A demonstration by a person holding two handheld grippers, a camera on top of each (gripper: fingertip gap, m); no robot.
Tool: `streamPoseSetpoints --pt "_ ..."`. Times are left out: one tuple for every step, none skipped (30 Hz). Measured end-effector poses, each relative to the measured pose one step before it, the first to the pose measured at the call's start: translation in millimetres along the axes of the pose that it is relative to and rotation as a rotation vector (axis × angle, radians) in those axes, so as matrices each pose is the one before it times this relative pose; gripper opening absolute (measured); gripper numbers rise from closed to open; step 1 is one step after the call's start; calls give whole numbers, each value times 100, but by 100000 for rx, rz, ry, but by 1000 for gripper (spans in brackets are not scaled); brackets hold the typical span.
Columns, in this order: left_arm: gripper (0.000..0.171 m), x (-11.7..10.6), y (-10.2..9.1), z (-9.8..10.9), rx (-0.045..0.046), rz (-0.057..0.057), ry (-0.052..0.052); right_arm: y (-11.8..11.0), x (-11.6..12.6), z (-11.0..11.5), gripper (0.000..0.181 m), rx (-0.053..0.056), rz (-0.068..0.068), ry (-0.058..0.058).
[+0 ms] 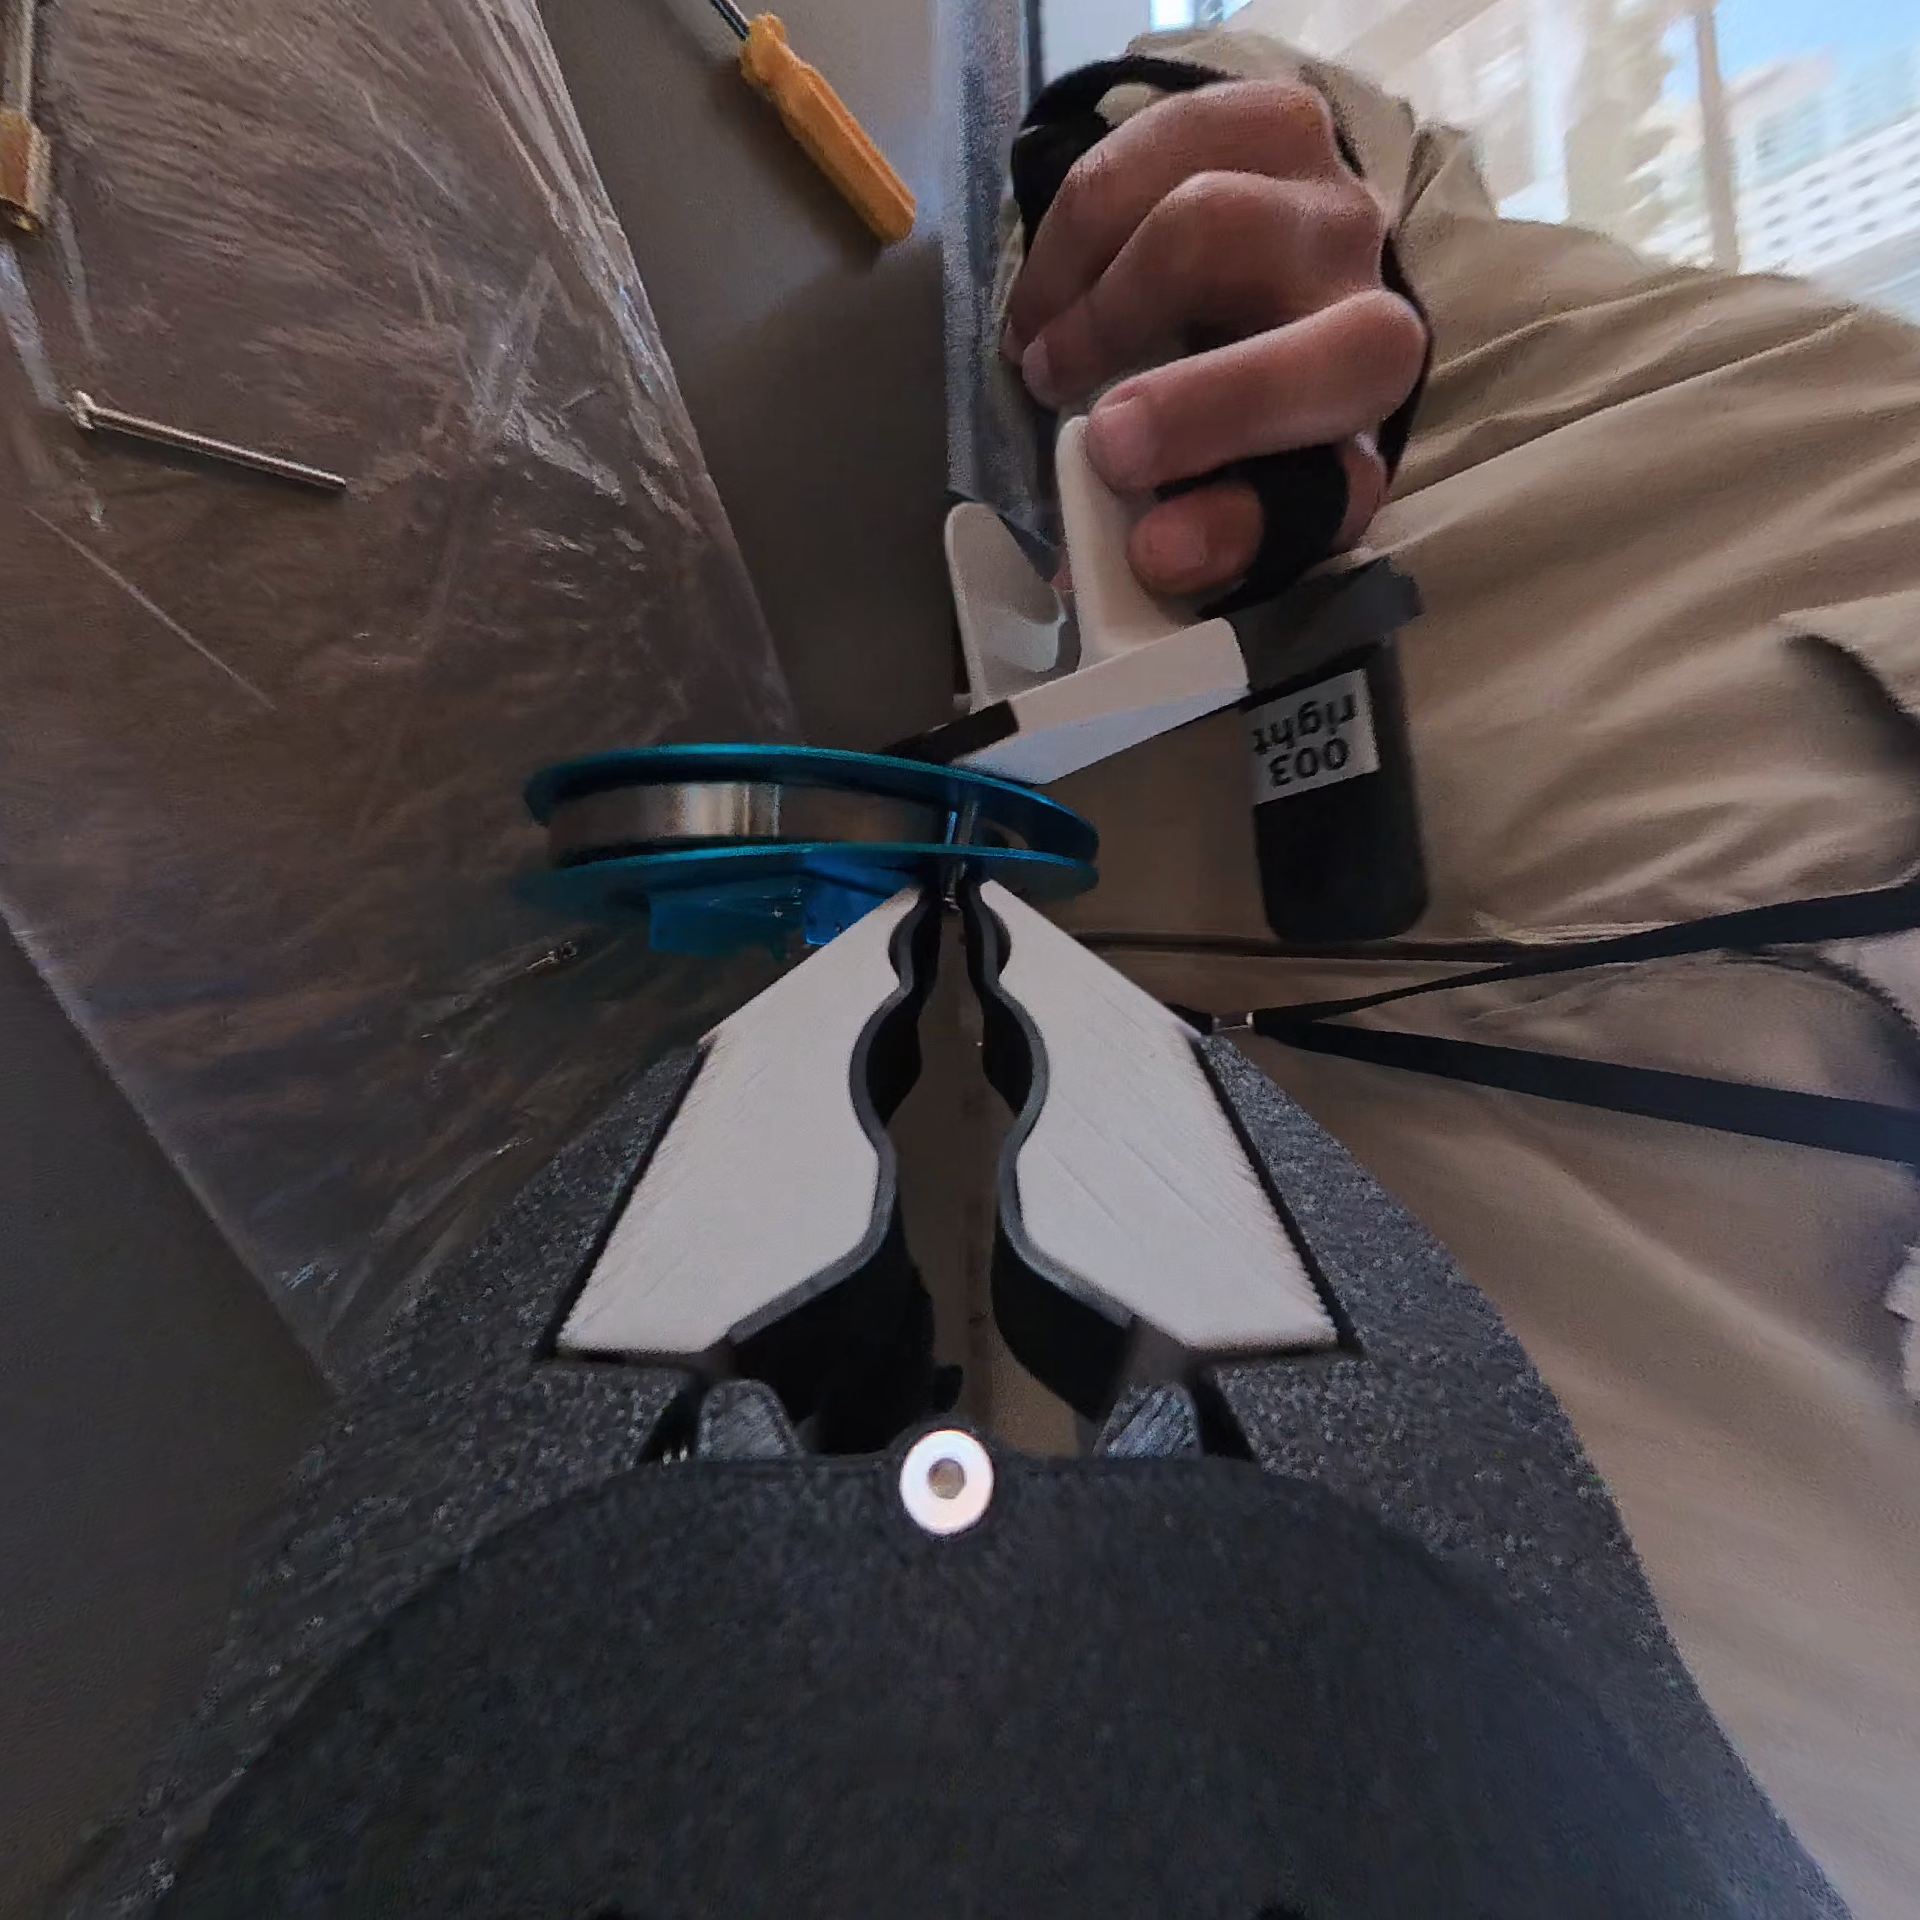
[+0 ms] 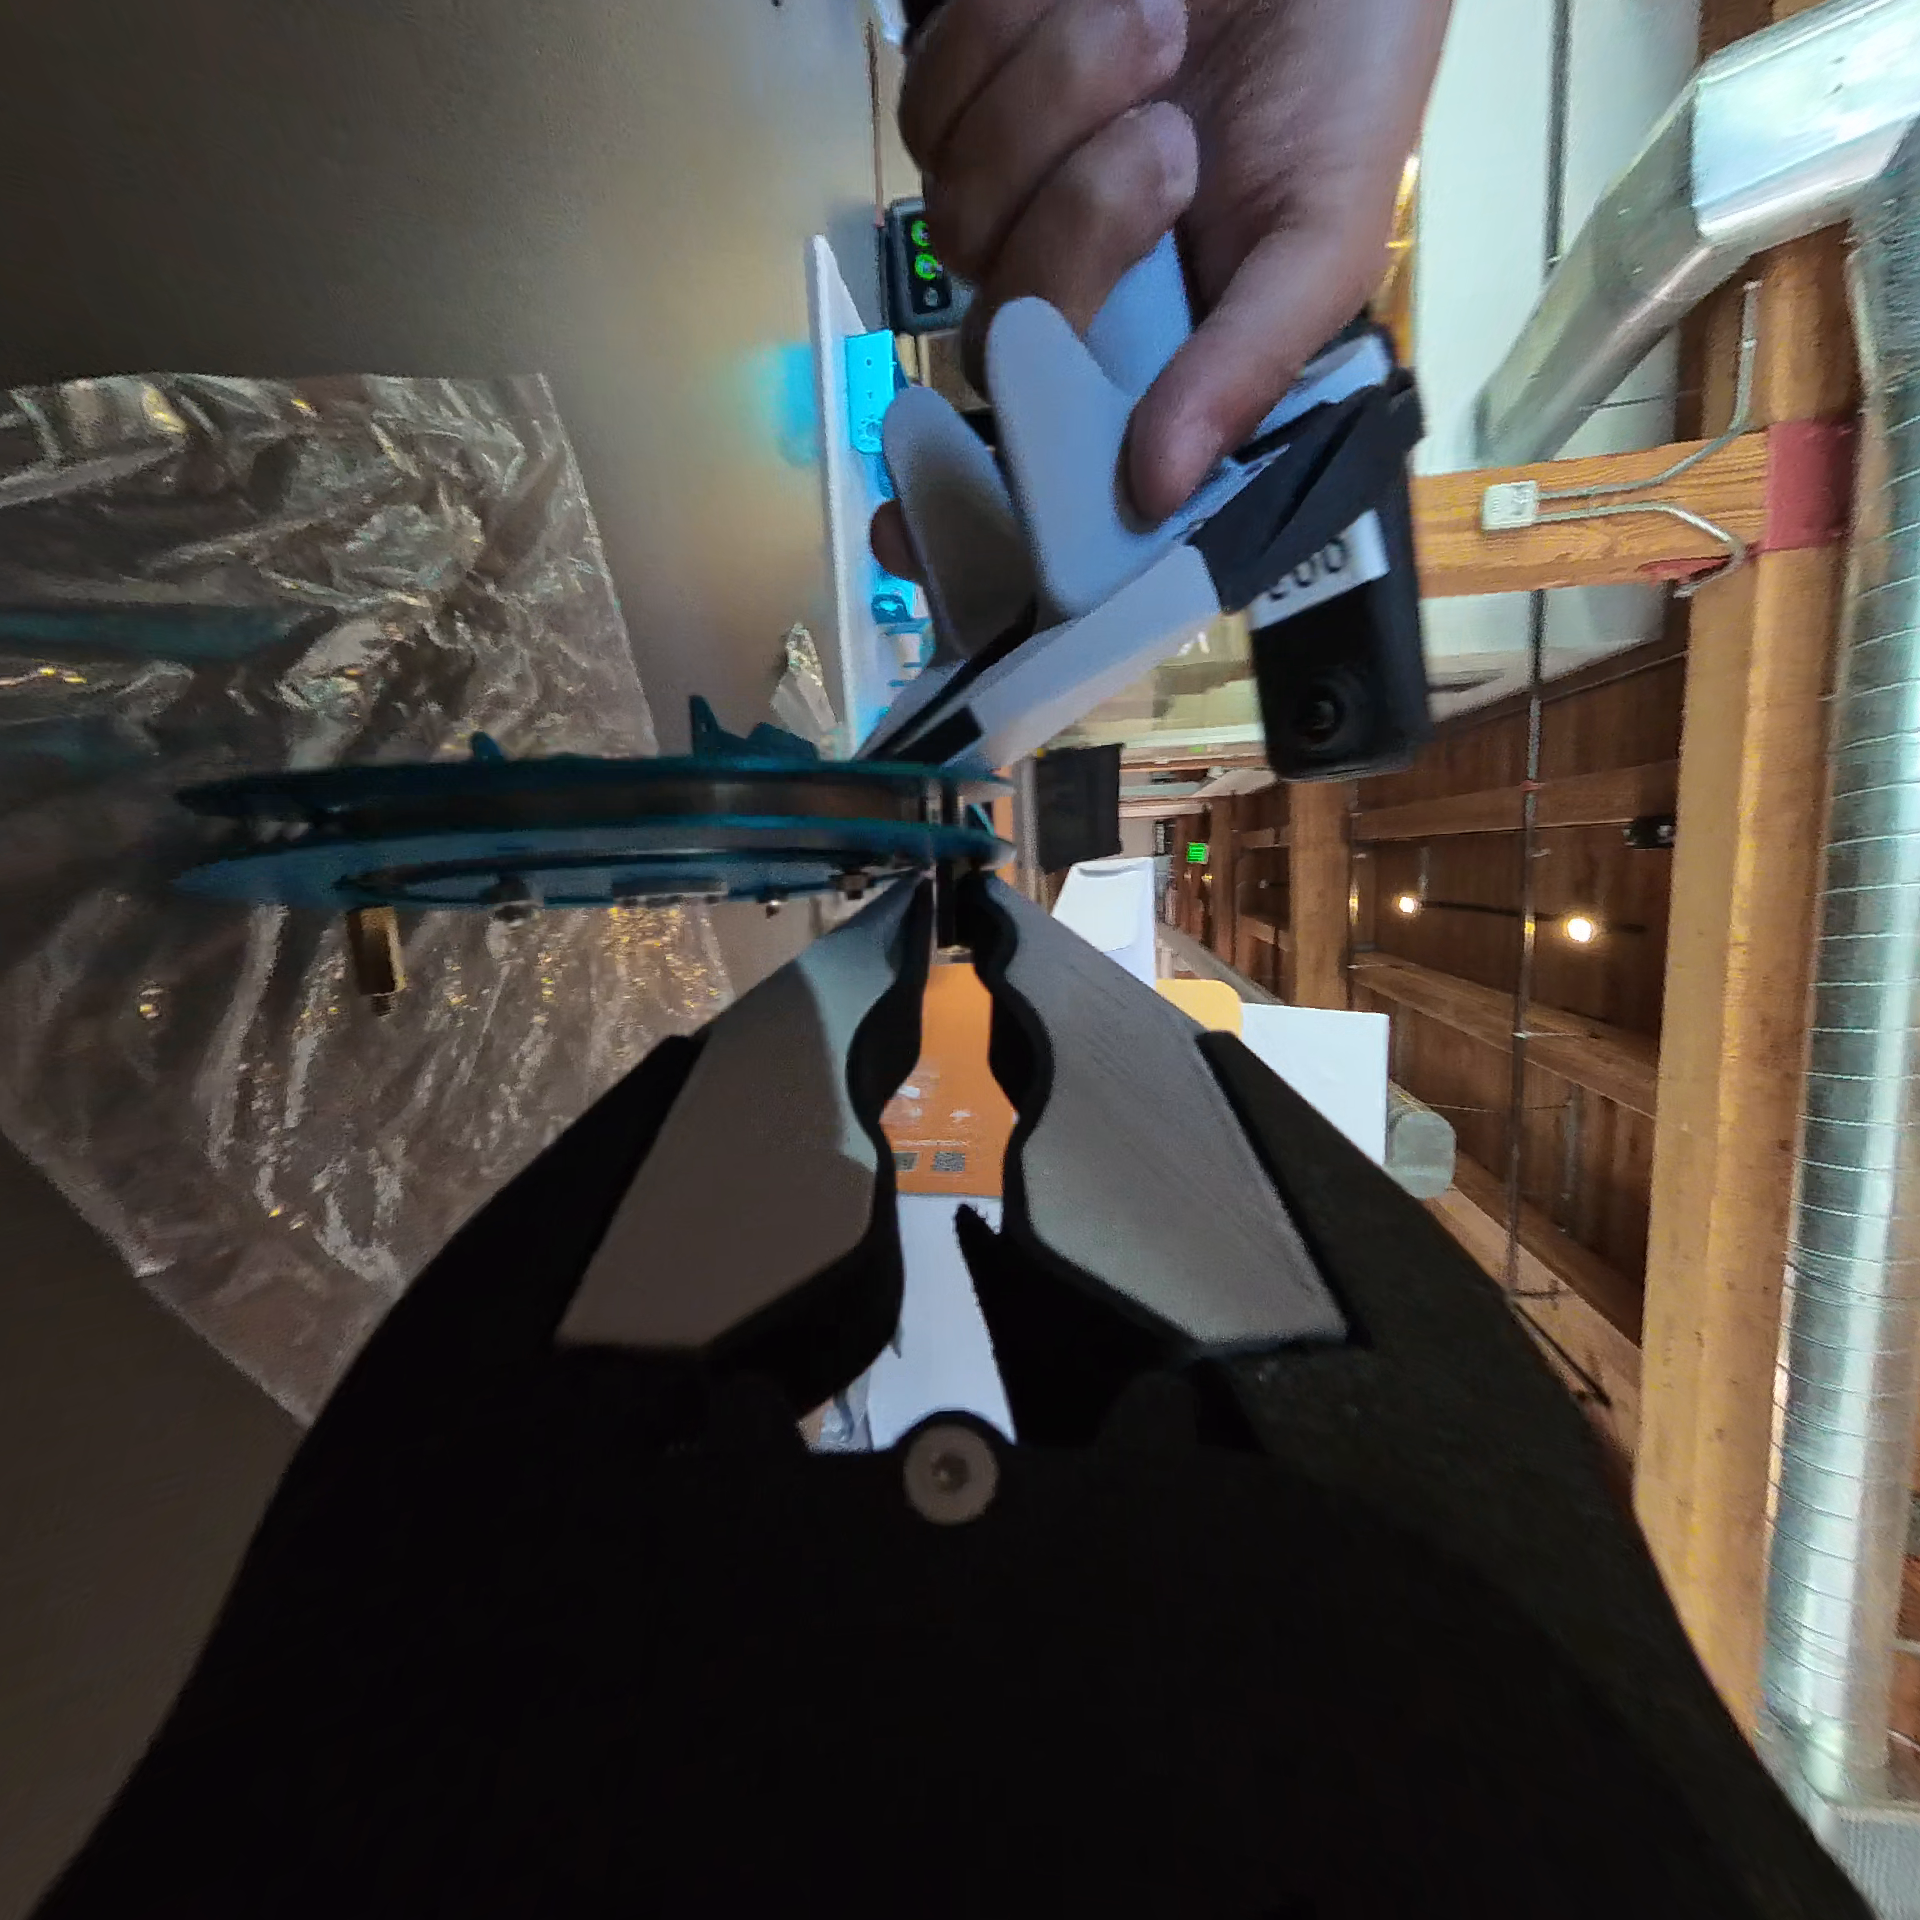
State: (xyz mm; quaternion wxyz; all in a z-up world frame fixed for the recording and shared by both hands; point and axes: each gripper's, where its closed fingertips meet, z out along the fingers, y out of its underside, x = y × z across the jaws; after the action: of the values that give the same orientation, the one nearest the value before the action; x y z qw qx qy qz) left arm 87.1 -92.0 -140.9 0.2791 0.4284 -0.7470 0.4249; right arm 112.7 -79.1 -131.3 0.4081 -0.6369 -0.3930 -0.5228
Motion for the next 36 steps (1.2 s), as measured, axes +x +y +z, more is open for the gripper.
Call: streamPoseSetpoints --pt "3 37 -77 33 772 -1760 2529 125 128 46 4 -633 -388 2063" --pt "3 25 -82 17 847 -1449 1977 136 63 59 4 -557 -55 2045" --pt "3 21 -25 13 506 -1040 1566 78 46 11 5 -68 -853 2289" --pt "2 32 31 7 208 -615 1304 -60 63 -55 5 665 -1785 2879" --pt "2 -27 -16 -41 411 -263 226 -45 58 -27 5 327 -1880 2994" --pt "2 -110 -97 -87 587 1314 -1789 48 17 67 4 -841 -944 1393" --pt "3 -137 -70 -91 115 3927 -3707 109 -81 122 4 -1316 1759 -2219" --pt "3 -144 -10 -72 -777 4885 -5056 72 -152 112 4 -1015 5279 -6102" --pt "2 -251 -27 -72 -1097 6589 -7438 3 -195 86 3 -852 7214 -8539" --pt "2 -365 -48 -71 -1436 9165 -9598 73 -166 138 3 -979 6742 -8062" --pt "2 -300 -17 -46 -1851 9538 -9885 120 -93 161 3 -628 4158 -5967" --pt "2 -94 55 -34 -2227 8222 -8325 75 -98 107 3 -20 3382 -5159" --pt "4 21 52 -18 -1629 7916 -7037 -54 -207 9 3 665 5588 -7081" --pt "3 104 -32 8 -416 6974 -6276 -56 -246 -103 3 518 6142 -8725" --pt "2 55 -63 -6 -155 5354 -5939 -28 -260 -135 3 274 6356 -8994" --pt "2 41 -78 6 -184 4254 -5656 3 -272 -109 3 174 6685 -8806" --pt "2 -55 -125 45 -65 4381 -6042 61 -252 -112 3 -660 5166 -8590" --pt "2 -215 -108 85 -140 5105 -7095 195 -148 -49 3 -2077 4638 -7630" --pt "2 -172 -60 61 -845 4908 -6748 206 -82 -29 3 -2445 3438 -6795" --pt "2 -145 -56 34 -1361 4887 -6155 116 -111 -26 4 -2021 3036 -6494" --pt "2 -226 -34 83 -1556 6179 -7076 144 -103 -12 4 -2596 3364 -6439" --pt "2 -180 52 110 -2125 6795 -7179 144 -95 -2 4 -2782 2535 -6269" --pt "2 -73 76 153 -2204 6368 -6511 125 -209 30 4 -2461 3871 -7628" --pt "2 18 56 215 -1811 6034 -6247 169 -365 46 4 -2556 5691 -9801" --pt "2 69 -13 224 -1120 5548 -6597 204 -421 52 4 -2442 7038 -10962" --pt "2 -72 -42 193 -947 5114 -7367 247 -271 20 4 -2404 6903 -10403" --pt "2 -184 -35 152 -990 5635 -7941 174 -224 -25 4 -1837 6453 -10069" --pt "2 -225 0 177 -1197 5618 -8137 115 -179 -54 4 -1464 6904 -10499" --pt "2 -244 10 164 -611 4307 -8083 83 -142 -97 4 -1031 7214 -11189" --pt "2 -218 20 105 -229 2955 -7592 -22 -343 -141 3 -384 10311 -14361" --pt "1 -179 34 14 -356 1740 -6416 -135 -438 -208 3 434 12463 -16795" --pt "1 -175 -30 -33 345 859 -5264 -197 -379 -219 4 854 11303 -16724" --pt "1 -156 -39 -17 217 1599 -4965 -39 -245 -101 4 -211 8332 -14455" --pt "1 -154 18 28 -659 2986 -4776 -13 -116 -31 4 -478 6166 -10780" --pt "1 -60 144 68 -1327 2223 -2866 -90 -30 0 4 100 2496 -5652" --pt "2 13 65 57 67 -1368 -254 -97 7 -35 4 537 -1103 -1171"
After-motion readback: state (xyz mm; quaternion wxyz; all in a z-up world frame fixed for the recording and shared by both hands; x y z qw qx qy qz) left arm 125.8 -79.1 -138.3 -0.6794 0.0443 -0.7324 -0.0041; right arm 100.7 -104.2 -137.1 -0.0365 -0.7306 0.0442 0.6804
